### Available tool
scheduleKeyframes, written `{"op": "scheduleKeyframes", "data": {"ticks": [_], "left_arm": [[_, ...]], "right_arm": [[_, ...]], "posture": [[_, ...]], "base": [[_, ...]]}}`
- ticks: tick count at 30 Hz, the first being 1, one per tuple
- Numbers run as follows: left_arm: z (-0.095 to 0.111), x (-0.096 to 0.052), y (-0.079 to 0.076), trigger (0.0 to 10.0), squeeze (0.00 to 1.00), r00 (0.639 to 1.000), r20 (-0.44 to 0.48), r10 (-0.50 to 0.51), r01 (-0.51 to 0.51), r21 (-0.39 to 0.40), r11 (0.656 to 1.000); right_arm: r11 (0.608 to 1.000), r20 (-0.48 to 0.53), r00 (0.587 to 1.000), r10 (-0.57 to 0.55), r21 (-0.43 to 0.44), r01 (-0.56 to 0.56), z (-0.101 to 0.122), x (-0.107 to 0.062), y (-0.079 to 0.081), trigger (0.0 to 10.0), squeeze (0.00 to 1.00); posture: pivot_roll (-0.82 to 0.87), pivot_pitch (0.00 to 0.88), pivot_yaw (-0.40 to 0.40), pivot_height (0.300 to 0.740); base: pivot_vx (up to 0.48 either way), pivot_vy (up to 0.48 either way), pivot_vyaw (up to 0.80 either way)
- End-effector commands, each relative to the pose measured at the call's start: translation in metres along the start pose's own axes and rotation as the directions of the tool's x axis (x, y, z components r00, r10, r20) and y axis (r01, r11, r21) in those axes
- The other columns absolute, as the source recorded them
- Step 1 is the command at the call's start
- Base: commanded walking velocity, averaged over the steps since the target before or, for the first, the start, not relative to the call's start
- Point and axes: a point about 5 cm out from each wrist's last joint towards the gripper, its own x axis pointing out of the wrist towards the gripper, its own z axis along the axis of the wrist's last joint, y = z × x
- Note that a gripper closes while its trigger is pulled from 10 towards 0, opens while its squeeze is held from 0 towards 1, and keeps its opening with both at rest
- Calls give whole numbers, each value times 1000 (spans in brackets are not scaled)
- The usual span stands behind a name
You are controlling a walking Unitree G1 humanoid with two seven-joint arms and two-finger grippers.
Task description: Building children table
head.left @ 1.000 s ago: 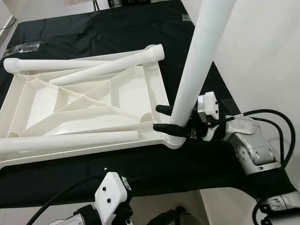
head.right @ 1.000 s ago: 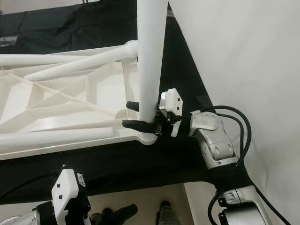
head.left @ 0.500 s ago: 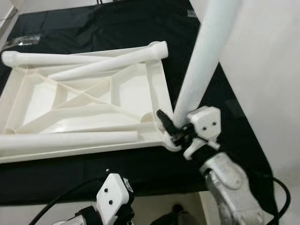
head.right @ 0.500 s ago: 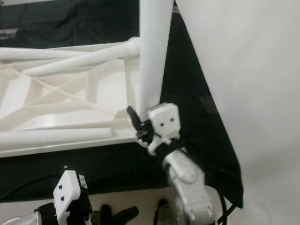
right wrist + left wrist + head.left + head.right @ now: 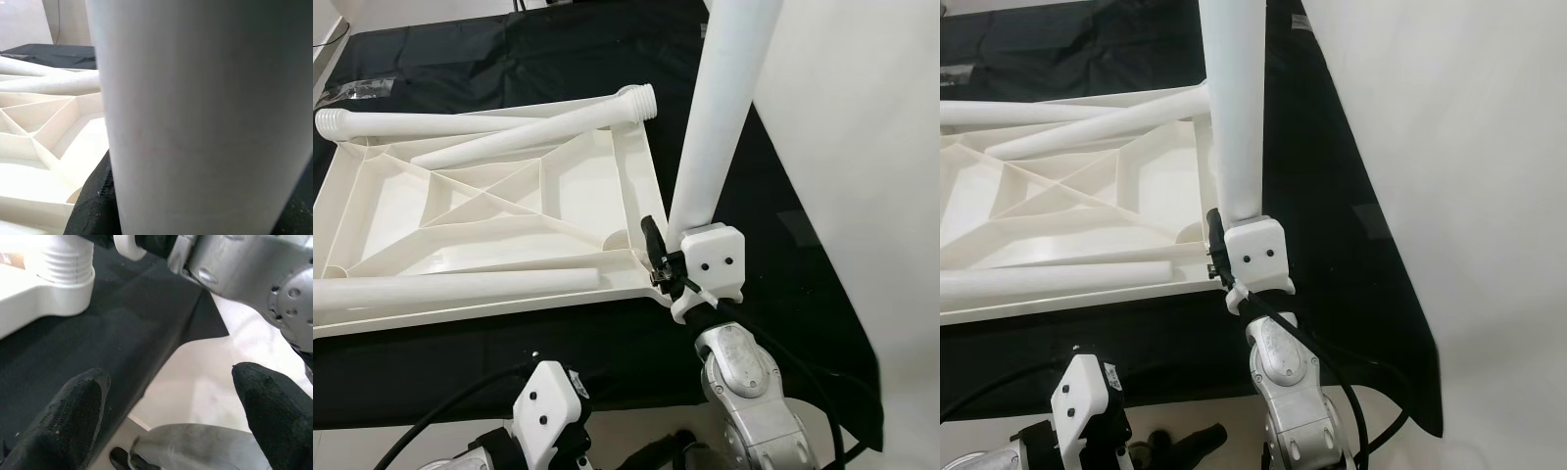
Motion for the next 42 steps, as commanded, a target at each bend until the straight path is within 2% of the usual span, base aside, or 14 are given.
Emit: {"op": "scheduleKeyframes", "data": {"ticks": [1, 8, 10, 16, 17, 18, 21, 23, 26, 34, 35, 36, 39, 42], "left_arm": [[-4, -1, -1, 10000, 0, 1000, -11, 3, -3, -15, 1000], [11, -2, 26, 10000, 0, 992, 54, 117, -118, 20, 993], [26, -2, 44, 10000, 0, 983, 109, 147, -152, 37, 988], [63, 3, 68, 10000, 0, 966, 229, 122, -143, 79, 987], [77, 5, 73, 10000, 353, 960, 268, 84, -112, 90, 990], [92, 6, 76, 10000, 1000, 952, 306, 19, -50, 91, 995], [111, 5, 77, 10000, 1000, 936, 337, -105, 70, 112, 991], [135, 4, 78, 10000, 1000, 901, 357, -246, 205, 149, 967], [156, 3, 82, 10000, 1000, 865, 379, -329, 279, 180, 943], [182, 15, 97, 10000, 1000, 847, 357, -394, 329, 229, 916], [188, 21, 103, 10000, 102, 852, 333, -404, 331, 255, 908], [195, 29, 108, 10000, 0, 854, 320, -411, 331, 275, 903], [203, 38, 112, 10000, 0, 851, 316, -419, 332, 295, 896], [213, 61, 117, 10000, 0, 850, 305, -430, 337, 312, 888]], "right_arm": [[999, -337, 941, -33, 16, 41, -55, -15, 14, 10000, 0], [997, -347, 936, -60, 16, 70, -67, -13, 20, 10000, 0], [997, -347, 936, -68, 15, 78, -69, -11, 23, 10000, 0], [996, -344, 936, -80, 7, 88, -71, -7, 27, 10000, 0], [996, -342, 936, -81, 5, 88, -71, -6, 27, 10000, 0], [996, -341, 936, -82, 4, 89, -71, -6, 28, 10000, 0], [996, -338, 937, -83, 4, 90, -72, -5, 30, 10000, 0], [996, -335, 939, -81, 7, 89, -73, -3, 32, 10000, 0], [996, -333, 940, -80, 9, 88, -75, -2, 34, 10000, 0], [997, -326, 943, -63, 20, 74, -77, 1, 39, 10000, 0], [997, -324, 944, -57, 24, 68, -77, 1, 41, 10000, 0], [997, -321, 946, -54, 27, 66, -77, 2, 42, 10000, 0], [997, -317, 947, -53, 30, 66, -76, 2, 42, 10000, 0], [997, -310, 949, -53, 37, 68, -75, 4, 44, 10000, 0]], "posture": [[5, 343, 17, 740], [27, 326, 19, 740], [26, 320, 19, 740], [23, 308, 29, 740], [23, 308, 29, 740], [21, 305, 34, 740], [18, 299, 40, 740], [19, 295, 43, 740], [21, 286, 46, 740], [15, 272, 56, 740], [14, 268, 58, 740], [10, 265, 62, 740], [9, 264, 64, 740], [2, 258, 78, 740]], "base": [[0, 0, 0], [0, 0, 0], [0, 0, 0], [0, 0, 0], [0, 0, 0], [0, 0, 0], [0, 0, 0], [0, 0, 0], [0, 0, 0], [0, 0, 0], [0, 0, 0], [0, 0, 0], [0, 0, 0], [0, 0, 0]]}}
